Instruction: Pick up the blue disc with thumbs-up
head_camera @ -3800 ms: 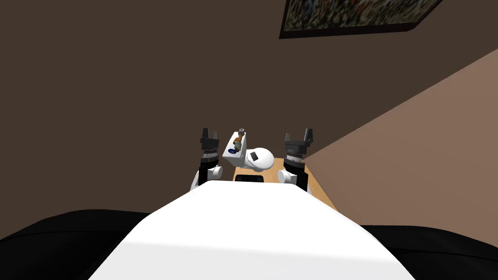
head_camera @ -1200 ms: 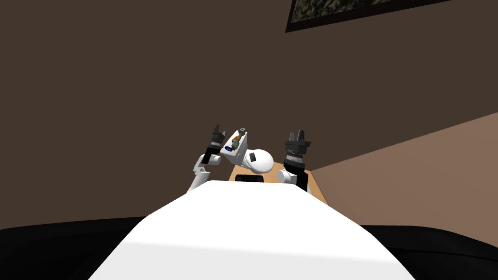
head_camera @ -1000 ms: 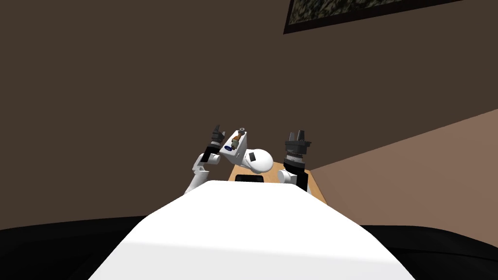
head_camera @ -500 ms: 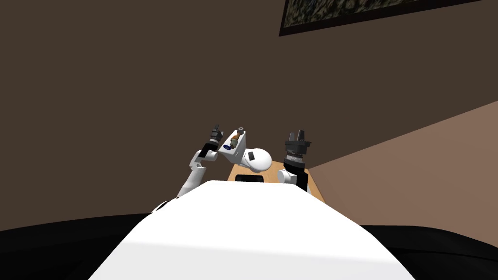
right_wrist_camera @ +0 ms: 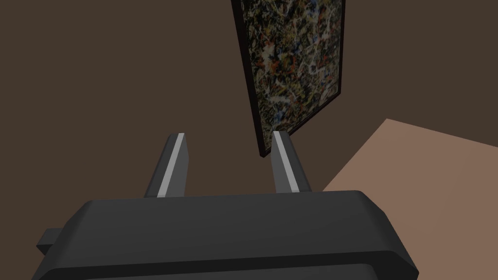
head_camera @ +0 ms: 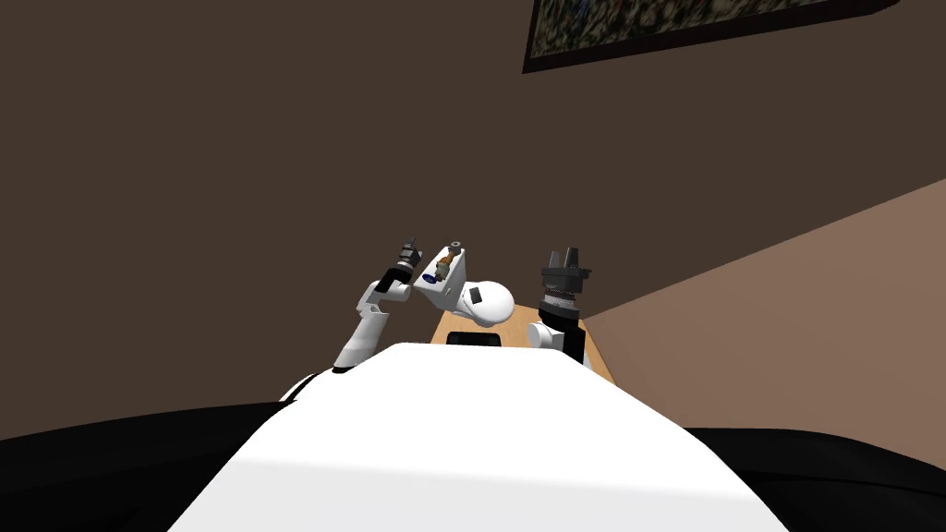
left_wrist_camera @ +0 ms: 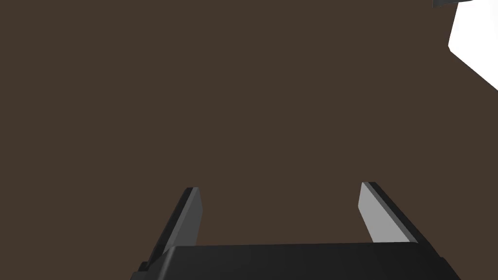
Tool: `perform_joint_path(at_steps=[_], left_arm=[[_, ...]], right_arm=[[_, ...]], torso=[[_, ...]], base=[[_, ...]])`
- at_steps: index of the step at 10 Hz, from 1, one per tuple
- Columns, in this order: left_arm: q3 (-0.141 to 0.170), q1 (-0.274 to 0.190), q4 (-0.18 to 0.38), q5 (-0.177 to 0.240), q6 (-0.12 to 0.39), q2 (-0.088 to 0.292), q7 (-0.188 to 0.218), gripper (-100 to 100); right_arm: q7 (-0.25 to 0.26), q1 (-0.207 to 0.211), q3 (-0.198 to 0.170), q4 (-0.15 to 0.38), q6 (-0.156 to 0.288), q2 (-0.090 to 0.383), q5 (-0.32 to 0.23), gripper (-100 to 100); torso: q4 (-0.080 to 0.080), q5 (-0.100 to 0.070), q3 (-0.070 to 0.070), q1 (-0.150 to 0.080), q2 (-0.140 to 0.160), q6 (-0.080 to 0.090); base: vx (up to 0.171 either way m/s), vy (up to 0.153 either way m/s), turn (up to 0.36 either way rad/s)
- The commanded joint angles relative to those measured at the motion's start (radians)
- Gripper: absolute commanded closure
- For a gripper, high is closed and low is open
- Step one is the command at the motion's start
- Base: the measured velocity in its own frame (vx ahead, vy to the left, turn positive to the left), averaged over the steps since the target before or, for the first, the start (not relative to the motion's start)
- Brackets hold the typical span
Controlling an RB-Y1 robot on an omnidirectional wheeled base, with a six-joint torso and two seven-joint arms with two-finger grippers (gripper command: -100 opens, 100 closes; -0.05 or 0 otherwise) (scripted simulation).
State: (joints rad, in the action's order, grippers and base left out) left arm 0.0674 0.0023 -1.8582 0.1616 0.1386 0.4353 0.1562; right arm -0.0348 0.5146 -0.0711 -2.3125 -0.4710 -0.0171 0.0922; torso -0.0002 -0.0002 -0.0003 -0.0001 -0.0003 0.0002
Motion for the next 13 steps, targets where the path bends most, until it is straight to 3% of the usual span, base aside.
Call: perform_joint_path(at_steps=[1, 2, 3, 5, 6, 8, 9, 11, 12, 13], left_arm=[[0.007, -0.005, 0.003, 0.011, 0.050, 0.017, -0.004, -100], [0.007, -0.005, 0.003, 0.011, 0.054, 0.017, -0.004, -100], [0.019, -0.031, 0.026, 0.028, 0.093, 0.045, -0.018, -100], [0.019, -0.031, 0.026, 0.028, 0.123, 0.045, -0.018, -100], [0.030, -0.056, 0.051, 0.046, 0.162, 0.073, -0.033, -100], [0.030, -0.056, 0.051, 0.046, 0.194, 0.073, -0.033, -100], [0.041, -0.082, 0.076, 0.063, 0.232, 0.101, -0.049, -100], [0.041, -0.082, 0.076, 0.063, 0.266, 0.101, -0.049, -100], [0.053, -0.108, 0.102, 0.079, 0.302, 0.128, -0.068, -100], [0.053, -0.108, 0.102, 0.079, 0.330, 0.128, -0.068, -100]], right_arm=[[0.000, 0.000, 0.000, 0.000, 0.000, 0.000, 0.000, 0], [0.000, 0.000, 0.000, 0.000, 0.000, 0.000, 0.000, 0], [0.000, 0.000, 0.000, 0.000, 0.000, 0.000, 0.000, 0], [0.000, 0.000, 0.000, 0.000, 0.000, 0.000, 0.000, 0], [0.000, 0.000, 0.000, 0.000, 0.000, 0.000, 0.000, 0], [0.000, 0.000, 0.000, 0.000, 0.000, 0.000, 0.000, 0], [0.000, 0.000, 0.000, 0.000, 0.000, 0.000, 0.000, 0], [0.000, 0.000, 0.000, 0.000, 0.000, 0.000, 0.000, 0], [0.000, 0.000, 0.000, 0.000, 0.000, 0.000, 0.000, 0], [0.000, 0.000, 0.000, 0.000, 0.000, 0.000, 0.000, 0]], torso=[[0.000, 0.000, 0.000, 0.000, 0.000, 0.000], [0.000, 0.000, 0.000, 0.000, 0.000, 0.000], [0.000, 0.000, 0.000, 0.001, 0.000, 0.000], [0.000, 0.000, 0.000, -0.001, 0.000, 0.000], [0.000, 0.000, 0.000, 0.000, 0.000, 0.000], [0.000, 0.000, 0.000, -0.001, 0.000, 0.000], [0.000, 0.000, 0.000, 0.000, 0.000, 0.000], [0.000, 0.000, 0.000, -0.001, 0.000, 0.000], [0.000, 0.000, 0.000, 0.000, 0.000, 0.000], [0.000, 0.000, 0.000, 0.000, 0.000, 0.000]], base=[[-0.020, -0.024, -0.016], [-0.010, -0.012, 0.004], [-0.016, -0.033, -0.025], [-0.014, -0.026, -0.003], [-0.019, -0.034, -0.024], [-0.012, -0.026, -0.004], [-0.015, -0.034, -0.019], [-0.010, -0.025, -0.005], [-0.012, -0.033, -0.020], [-0.012, -0.036, -0.010]])
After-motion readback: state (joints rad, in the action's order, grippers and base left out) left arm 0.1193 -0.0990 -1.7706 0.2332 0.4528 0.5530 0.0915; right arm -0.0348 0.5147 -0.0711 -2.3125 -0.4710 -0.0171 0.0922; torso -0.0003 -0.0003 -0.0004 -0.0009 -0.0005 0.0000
